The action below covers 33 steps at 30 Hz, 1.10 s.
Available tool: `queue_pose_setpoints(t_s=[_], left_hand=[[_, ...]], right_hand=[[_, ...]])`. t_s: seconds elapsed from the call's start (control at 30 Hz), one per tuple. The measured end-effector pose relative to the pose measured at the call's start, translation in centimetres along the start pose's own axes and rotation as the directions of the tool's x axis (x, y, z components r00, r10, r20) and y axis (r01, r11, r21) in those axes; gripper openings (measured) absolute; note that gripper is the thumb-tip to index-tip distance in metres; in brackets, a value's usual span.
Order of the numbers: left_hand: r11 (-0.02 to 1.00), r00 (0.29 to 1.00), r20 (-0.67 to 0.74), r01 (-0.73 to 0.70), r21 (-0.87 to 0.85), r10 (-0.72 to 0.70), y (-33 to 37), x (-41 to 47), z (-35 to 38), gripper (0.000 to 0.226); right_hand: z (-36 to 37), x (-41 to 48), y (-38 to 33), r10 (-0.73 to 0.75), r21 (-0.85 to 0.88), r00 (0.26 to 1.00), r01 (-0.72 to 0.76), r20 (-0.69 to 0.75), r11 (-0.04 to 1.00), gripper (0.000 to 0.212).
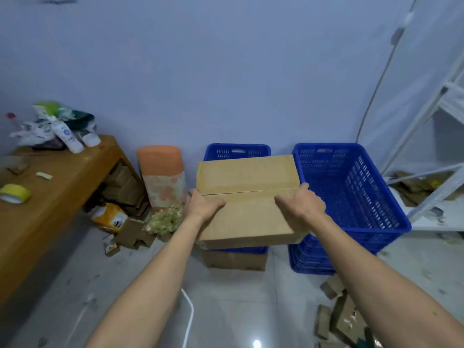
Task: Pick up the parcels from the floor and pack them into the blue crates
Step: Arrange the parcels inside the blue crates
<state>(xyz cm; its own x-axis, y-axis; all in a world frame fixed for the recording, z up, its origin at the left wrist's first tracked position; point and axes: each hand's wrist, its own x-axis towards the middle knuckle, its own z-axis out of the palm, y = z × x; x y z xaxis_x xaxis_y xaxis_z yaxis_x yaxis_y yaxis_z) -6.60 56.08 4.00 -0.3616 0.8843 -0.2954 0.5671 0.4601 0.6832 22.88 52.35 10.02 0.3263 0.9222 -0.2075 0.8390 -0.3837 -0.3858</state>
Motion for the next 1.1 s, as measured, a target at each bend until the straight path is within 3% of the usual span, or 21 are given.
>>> queue_pose_setpoints(t_s=[0.13,0.57,0.67,0.77,0.93,1.1], left_hand=[[0.999,0.999,-0.034,-0.021,-0.029,0.02,1.1,0.8,-2.3,0.101],[1.0,0.999,0.03,0.027,0.01,-0.027,6.0,14.4,0.3,0.096],[0.998,0.997,0.061,0.056,-0.003,-0.056,7.3,17.7,1.2,0.104],[0.997,0.996,0.055,0.077,-0.006,-0.076,7.4,21.0,2.2,0.109],[0.991,0.987,0.081,0.136,0.018,-0.137,6.3,23.9,3.8,0.091],[0.981,0.966,0.168,0.186,0.061,-0.194,3.6,27.6,5.6,0.086]], right_hand=[[0.6,2.3,-3.1,-0.039,-0.011,0.999,0.039,-0.006,0.999,0.099],[4.6,18.5,-7.8,-0.045,-0.015,0.996,0.047,0.08,0.999,0.079],[5.8,22.9,-8.5,-0.046,0.004,0.989,0.046,0.142,0.999,0.085],[7.4,26.6,-8.9,-0.079,0.049,0.974,0.07,0.212,0.996,0.075],[11.4,29.6,-9.3,-0.04,0.071,0.951,0.019,0.305,0.997,0.095],[15.4,30.9,-9.0,0.028,0.023,0.926,-0.04,0.378,0.999,0.09]])
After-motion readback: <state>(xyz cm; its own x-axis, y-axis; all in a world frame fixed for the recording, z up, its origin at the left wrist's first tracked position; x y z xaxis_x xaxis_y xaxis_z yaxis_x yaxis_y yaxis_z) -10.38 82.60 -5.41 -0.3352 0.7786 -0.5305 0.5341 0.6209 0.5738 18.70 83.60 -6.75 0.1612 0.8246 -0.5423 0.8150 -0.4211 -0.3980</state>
